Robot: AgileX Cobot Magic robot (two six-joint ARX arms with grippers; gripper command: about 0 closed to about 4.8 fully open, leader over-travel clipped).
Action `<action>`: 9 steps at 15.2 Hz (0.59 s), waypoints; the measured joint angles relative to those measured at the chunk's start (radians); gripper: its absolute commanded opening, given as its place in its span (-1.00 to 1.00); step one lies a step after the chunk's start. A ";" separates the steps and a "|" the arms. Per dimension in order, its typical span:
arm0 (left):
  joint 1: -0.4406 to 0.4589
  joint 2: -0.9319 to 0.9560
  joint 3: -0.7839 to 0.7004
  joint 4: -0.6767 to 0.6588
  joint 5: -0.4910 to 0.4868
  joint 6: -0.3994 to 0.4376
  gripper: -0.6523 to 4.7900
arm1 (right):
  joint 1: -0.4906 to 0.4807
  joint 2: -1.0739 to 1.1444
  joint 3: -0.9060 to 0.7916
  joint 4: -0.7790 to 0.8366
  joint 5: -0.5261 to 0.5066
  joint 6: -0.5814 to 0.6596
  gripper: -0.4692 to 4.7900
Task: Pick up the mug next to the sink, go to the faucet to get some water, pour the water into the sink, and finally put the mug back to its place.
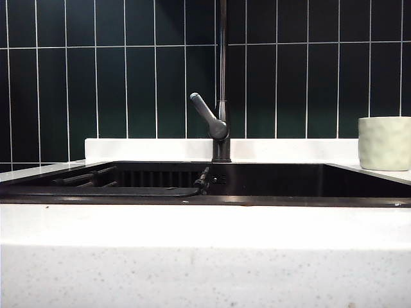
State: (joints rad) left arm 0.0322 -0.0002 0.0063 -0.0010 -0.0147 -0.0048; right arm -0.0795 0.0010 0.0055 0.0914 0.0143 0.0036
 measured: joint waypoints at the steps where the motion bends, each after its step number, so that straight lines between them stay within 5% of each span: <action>1: 0.000 0.000 0.009 -0.001 0.000 0.000 -0.78 | 0.000 0.000 0.004 -0.007 0.025 0.010 -0.84; 9: 0.000 0.062 0.167 0.024 0.014 0.009 -0.78 | 0.000 0.113 0.304 -0.181 0.118 0.074 -0.84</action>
State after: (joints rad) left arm 0.0322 0.0616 0.1738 0.0235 -0.0010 0.0044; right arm -0.0799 0.1135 0.3092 -0.0898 0.1322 0.0780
